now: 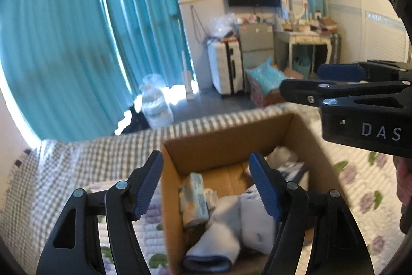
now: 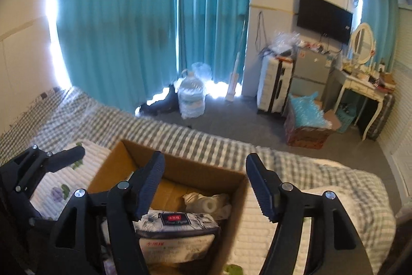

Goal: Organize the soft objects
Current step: 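Move both items into the box and open both grippers, then grasp the white face mask with the left gripper while the right grasps the green-ringed cup, then carry the mask and cup into the box and release both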

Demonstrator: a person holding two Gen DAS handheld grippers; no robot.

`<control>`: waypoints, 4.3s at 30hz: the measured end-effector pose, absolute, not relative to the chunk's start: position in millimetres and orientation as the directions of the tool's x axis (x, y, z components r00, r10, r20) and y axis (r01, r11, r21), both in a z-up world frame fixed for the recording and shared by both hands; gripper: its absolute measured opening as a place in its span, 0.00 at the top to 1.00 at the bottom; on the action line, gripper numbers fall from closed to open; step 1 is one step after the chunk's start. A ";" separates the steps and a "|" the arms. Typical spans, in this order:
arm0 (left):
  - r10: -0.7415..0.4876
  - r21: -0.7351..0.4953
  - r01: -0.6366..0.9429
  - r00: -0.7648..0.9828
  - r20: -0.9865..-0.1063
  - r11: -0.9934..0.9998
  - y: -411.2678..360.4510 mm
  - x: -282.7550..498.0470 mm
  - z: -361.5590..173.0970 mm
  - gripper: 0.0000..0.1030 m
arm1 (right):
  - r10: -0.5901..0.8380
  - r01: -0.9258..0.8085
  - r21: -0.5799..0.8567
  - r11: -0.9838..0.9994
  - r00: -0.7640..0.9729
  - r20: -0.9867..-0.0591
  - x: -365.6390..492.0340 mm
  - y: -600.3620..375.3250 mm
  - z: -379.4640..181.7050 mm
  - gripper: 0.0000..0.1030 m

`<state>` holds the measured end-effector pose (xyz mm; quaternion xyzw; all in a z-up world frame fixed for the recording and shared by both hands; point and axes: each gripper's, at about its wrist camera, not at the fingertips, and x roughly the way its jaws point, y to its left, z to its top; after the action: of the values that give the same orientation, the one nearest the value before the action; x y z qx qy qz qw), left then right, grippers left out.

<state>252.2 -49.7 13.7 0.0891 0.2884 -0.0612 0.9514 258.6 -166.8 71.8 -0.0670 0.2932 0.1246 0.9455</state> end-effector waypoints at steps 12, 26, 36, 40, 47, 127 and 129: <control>-0.111 0.120 0.161 0.932 -0.344 0.980 -42.0 122.2 149.3 0.07 | 0.130 -0.197 -0.130 0.972 0.907 -0.401 108.3 -193.7 220.1 0.09; -0.116 0.054 0.140 0.943 -0.312 0.989 -13.4 26.1 135.6 0.00 | 0.204 -0.260 -0.070 0.963 0.876 -0.437 -6.9 -197.7 185.6 0.00; -0.028 0.048 0.055 0.896 -0.442 0.997 -6.9 46.9 31.7 0.00 | 0.144 -0.230 -0.065 0.971 0.780 -0.609 49.3 -178.0 42.9 0.00; -0.008 0.020 0.022 0.843 -0.538 1.000 -4.6 69.5 -24.9 0.00 | 0.123 -0.228 -0.061 0.972 0.711 -0.693 77.7 -176.4 -19.9 0.00; 0.007 0.028 0.016 0.733 -0.680 0.999 0.2 91.8 -102.5 0.00 | 0.137 -0.230 0.005 0.973 0.563 -0.815 91.3 -178.8 -102.0 0.21; -0.129 0.008 0.157 0.840 -0.527 0.988 -38.7 167.5 50.5 0.87 | 0.271 -0.374 -0.130 0.918 0.832 -0.484 146.5 -161.1 122.5 0.68; -0.125 0.008 0.153 0.834 -0.538 0.988 -40.1 182.7 42.5 0.87 | 0.273 -0.376 -0.114 0.920 0.820 -0.502 163.3 -159.9 110.2 0.67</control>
<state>182.7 -40.1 42.5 0.0254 0.2791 -0.0726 0.9572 163.3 -159.9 110.2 -0.1044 0.2460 0.1710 0.9483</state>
